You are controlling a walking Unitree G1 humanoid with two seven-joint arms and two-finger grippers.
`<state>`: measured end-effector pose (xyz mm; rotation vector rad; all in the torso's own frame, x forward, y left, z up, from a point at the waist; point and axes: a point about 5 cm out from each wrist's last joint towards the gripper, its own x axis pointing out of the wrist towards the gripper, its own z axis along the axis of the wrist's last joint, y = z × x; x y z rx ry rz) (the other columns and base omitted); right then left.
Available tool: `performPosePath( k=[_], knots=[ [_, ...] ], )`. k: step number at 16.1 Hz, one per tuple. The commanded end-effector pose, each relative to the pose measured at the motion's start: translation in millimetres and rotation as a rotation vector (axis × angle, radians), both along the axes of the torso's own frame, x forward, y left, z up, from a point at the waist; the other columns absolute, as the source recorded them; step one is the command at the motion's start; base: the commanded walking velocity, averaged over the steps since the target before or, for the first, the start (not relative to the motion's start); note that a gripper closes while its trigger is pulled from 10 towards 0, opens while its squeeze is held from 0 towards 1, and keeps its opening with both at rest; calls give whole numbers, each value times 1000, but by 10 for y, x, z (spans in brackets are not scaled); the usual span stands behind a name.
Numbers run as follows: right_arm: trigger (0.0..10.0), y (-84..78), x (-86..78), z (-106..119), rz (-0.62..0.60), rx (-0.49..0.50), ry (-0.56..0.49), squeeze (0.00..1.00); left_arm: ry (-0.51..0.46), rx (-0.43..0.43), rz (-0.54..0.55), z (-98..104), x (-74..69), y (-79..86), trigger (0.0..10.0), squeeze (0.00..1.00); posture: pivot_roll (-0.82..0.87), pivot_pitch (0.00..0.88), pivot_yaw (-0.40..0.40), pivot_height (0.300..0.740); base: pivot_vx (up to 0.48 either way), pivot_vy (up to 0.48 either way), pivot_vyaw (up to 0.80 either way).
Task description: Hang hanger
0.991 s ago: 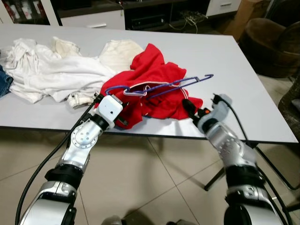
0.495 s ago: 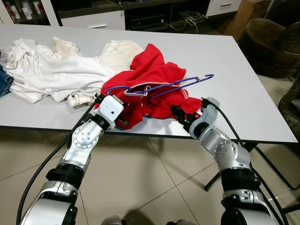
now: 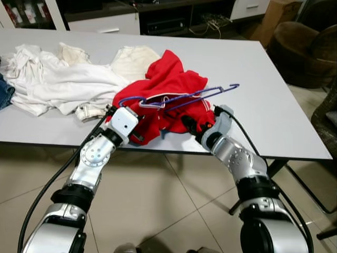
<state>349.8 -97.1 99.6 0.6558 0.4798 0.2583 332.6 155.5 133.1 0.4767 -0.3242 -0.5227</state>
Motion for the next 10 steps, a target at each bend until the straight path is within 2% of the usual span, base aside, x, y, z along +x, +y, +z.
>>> performPosePath(
  k=[1, 5, 10],
  knots=[
    [0, 0, -25, -126, -24, 6, 69, 0, -33, -5, -2, 75, 25, -18, 10000, 0, 89, 13, -27, 740, 0, 0, 0],
    [0, -108, 2, -154, -91, 10, 78, 0, -35, -6, -1, 76, 25, -21, 10000, 0, 89, 12, -27, 740, 0, 0, 0],
    [0, -258, 75, -19, -167, 51, 3, 0, -36, -6, -6, 84, 37, -39, 10000, 0, 76, 10, -21, 740, 0, 0, 0]
  ],
)
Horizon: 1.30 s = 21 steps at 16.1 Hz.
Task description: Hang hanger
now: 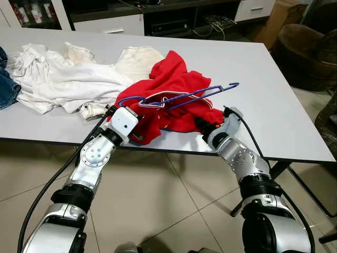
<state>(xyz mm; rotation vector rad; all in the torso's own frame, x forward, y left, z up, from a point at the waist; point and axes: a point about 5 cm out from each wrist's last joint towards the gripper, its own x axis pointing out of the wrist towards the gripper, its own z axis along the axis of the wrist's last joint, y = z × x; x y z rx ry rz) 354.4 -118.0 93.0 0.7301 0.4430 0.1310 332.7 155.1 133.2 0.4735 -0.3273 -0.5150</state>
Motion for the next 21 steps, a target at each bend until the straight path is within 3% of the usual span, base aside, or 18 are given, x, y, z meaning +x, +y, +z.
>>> performPosePath(
  k=[1, 7, 10, 14, 15, 17, 19, 21],
  knots=[
    [0, -80, 47, 92, -46, 24, -37, 0, -34, 0, -13, 84, 37, -37, 10000, 0, 75, 10, -19, 740, 0, 0, 0],
    [0, -418, 125, 380, -181, 15, -166, 0, -44, 4, -12, 110, 42, -15, 10000, 0, 77, 10, -12, 740, 0, 0, 0],
    [0, -697, 149, 581, -279, 1, -248, 0, -55, 14, -14, 125, 42, 1, 10000, 0, 70, 11, -8, 740, 0, 0, 0],
    [0, -768, 176, 741, -297, -4, -308, 0, -66, 45, -72, 175, 41, -3, 10000, 0, 65, 11, -6, 740, 0, 0, 0],
    [0, -776, 181, 760, -297, -6, -315, 0, -62, 82, -88, 168, 36, 5, 10000, 0, 66, 11, -6, 740, 0, 0, 0],
    [0, -814, 188, 828, -298, -12, -340, 0, -69, 260, -93, 151, 52, 78, 10000, 0, 70, 12, -6, 740, 0, 0, 0],
    [0, -840, 190, 867, -296, -16, -354, 0, -92, 384, -38, 223, 125, 185, 10000, 0, 74, 13, -5, 740, 0, 0, 0],
    [0, -838, 189, 880, -291, -17, -363, 0, -111, 416, 16, 332, 194, 265, 10000, 0, 75, 13, -4, 740, 0, 0, 0]
  ],
)
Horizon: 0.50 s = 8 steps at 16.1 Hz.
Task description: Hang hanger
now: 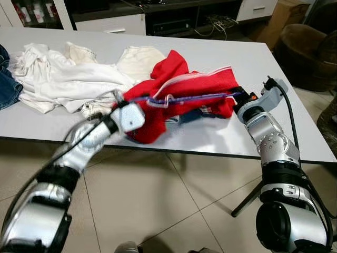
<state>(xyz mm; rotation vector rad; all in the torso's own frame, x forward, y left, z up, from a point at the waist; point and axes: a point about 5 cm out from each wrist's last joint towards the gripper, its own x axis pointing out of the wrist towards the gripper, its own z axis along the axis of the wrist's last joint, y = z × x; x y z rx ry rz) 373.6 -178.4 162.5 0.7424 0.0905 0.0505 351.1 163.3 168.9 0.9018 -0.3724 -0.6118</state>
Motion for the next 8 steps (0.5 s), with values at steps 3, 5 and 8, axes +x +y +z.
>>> performPosePath(
  k=[3, 5, 8],
  knots=[
    [0, -194, -9, 189, -75, -21, -78, 0, -35, 64, 135, 111, 102, 241, 10000, 0, 75, 13, -2, 740, 0, 0, 0],
    [0, -169, -18, 208, -58, -46, -92, 0, -51, 107, 168, 138, 149, 252, 10000, 0, 72, 13, 0, 740, 0, 0, 0],
    [0, -146, -27, 273, -37, -100, -125, 0, -50, 162, 180, 125, 175, 236, 10000, 0, 69, 12, 0, 740, 0, 0, 0]
  ],
)
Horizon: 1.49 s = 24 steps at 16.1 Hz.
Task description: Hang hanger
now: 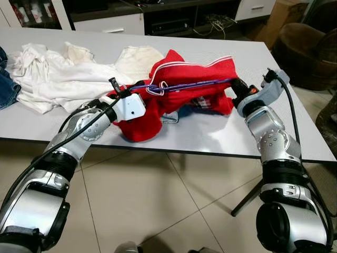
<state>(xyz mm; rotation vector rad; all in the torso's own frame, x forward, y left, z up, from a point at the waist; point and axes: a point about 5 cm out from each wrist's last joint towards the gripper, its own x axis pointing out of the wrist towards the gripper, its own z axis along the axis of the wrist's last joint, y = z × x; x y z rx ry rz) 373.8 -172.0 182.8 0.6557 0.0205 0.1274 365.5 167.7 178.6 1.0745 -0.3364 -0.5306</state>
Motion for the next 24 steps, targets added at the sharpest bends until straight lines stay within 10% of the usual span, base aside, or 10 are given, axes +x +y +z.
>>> performPosePath(
  k=[1, 9, 24],
  knots=[
    [0, -198, -30, 94, -76, -40, -47, 0, 5, 36, 64, 17, 29, 158, 10000, 0, 67, 13, -1, 740, 0, 0, 0],
    [0, -86, -80, 201, -25, -290, -117, 0, 27, 73, 93, -8, 77, 137, 10000, 0, 66, 9, -4, 740, 0, 0, 0],
    [0, -91, -68, 138, -27, -229, -122, 0, 20, -22, 77, 126, 76, 189, 10000, 0, 76, 6, 5, 740, 0, 0, 0]
  ],
)
